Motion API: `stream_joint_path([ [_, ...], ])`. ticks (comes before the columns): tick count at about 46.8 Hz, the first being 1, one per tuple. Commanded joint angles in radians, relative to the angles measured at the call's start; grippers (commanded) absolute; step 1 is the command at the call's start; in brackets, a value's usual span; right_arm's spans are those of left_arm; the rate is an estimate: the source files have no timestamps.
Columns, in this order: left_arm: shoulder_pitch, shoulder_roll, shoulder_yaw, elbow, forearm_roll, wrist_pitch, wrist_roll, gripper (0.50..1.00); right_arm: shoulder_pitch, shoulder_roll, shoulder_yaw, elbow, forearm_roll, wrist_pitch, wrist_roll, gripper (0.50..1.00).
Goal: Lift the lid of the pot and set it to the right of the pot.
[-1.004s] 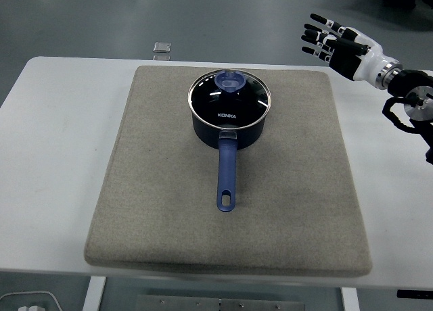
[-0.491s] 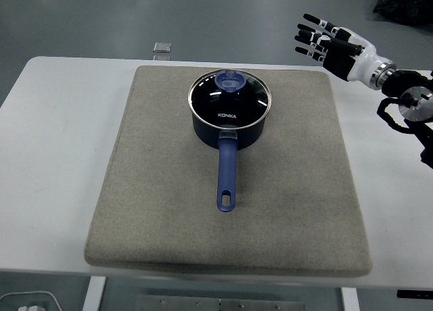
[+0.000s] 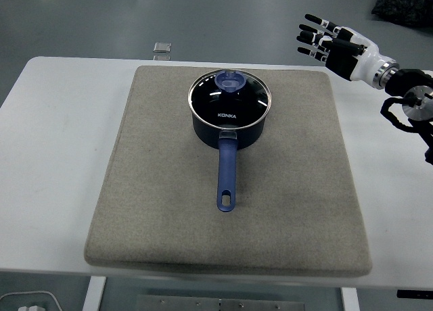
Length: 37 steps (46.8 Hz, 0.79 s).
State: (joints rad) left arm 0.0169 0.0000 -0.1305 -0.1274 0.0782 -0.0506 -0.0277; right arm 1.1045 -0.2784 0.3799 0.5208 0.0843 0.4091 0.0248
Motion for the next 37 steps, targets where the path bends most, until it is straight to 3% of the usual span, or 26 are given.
stream_joint_path([
  [1, 0.000, 0.000, 0.000, 0.000, 0.000, 0.000, 0.000, 1.000, 0.000, 0.002, -0.003, 0.007, -0.027, -0.003, 0.001, 0.928],
  [11, 0.000, 0.000, 0.000, 0.000, 0.000, 0.000, 0.000, 1.000, 0.021, -0.005, -0.003, 0.015, -0.118, -0.003, 0.003, 0.928],
  [37, 0.000, 0.000, 0.000, 0.000, 0.000, 0.000, 0.000, 1.000, 0.095, -0.025, -0.006, 0.183, -0.472, -0.022, 0.004, 0.928],
])
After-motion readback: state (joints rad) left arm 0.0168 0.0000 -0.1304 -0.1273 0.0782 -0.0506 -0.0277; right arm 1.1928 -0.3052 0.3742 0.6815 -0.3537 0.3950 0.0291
